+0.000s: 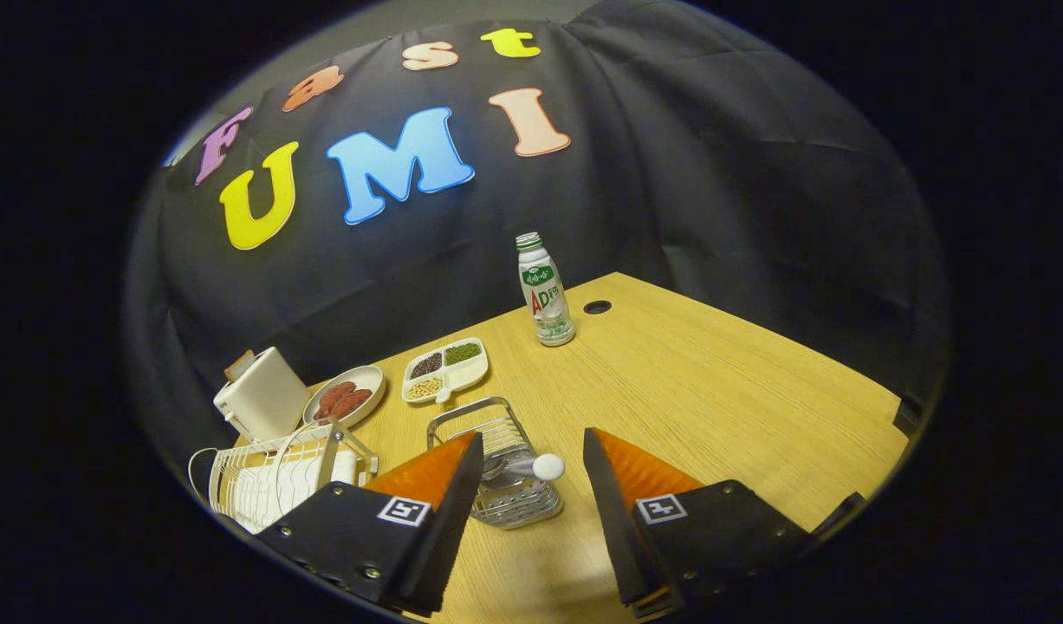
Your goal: Take the plate from the dish rack, then take the spoon from the basket and place it into the plate.
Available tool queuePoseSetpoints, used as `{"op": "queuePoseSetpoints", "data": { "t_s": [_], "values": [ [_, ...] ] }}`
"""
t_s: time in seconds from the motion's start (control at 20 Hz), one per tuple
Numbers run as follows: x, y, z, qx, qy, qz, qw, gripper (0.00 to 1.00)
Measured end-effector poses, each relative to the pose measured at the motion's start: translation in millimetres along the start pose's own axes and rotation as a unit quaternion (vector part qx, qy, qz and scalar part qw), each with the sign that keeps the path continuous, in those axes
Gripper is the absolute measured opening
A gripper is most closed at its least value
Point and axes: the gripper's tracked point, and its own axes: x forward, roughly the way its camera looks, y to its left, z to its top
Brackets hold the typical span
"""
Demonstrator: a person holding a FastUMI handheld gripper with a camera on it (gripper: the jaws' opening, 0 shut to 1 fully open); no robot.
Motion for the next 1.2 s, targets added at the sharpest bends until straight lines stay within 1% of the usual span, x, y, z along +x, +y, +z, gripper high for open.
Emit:
{"op": "queuePoseSetpoints", "data": {
  "t_s": [0.05, 0.1, 0.15, 0.25, 0.3, 0.35, 0.45, 0.5, 0.55, 0.6, 0.8, 0.9, 1.05, 1.2],
  "values": [
    [3, -2, 1, -0.002, 0.001, 0.0, 1.0, 0.64],
    [9, 1, 0, -0.003, 0.001, 0.015, 1.0, 0.51],
    [13, 1, 1, -0.005, 0.0, 0.018, 1.0, 0.48],
    [16, 19, 7, -0.001, -0.009, 0.069, 0.998, 0.26],
    [13, 25, 11, -0.004, -0.008, 0.081, 0.997, 0.2],
    [13, 21, 10, -0.011, -0.006, 0.081, 0.997, 0.14],
    [14, 26, 10, -0.025, 0.002, 0.081, 0.996, 0.14],
    [14, 33, 12, -0.03, 0.001, 0.089, 0.996, 0.14],
    [6, 37, 14, -0.047, 0.003, 0.08, 0.996, 0.14],
    [17, 39, 16, -0.059, 0.003, 0.081, 0.995, 0.06],
    [17, 58, 28, -0.114, 0.0, 0.069, 0.991, 0.06],
    [12, 66, 43, -0.139, -0.011, 0.066, 0.988, 0.06],
    [2, 70, 61, -0.172, -0.023, 0.051, 0.983, 0.06],
    [-12, 69, 80, -0.202, -0.034, 0.026, 0.979, 0.06]
  ]
}}
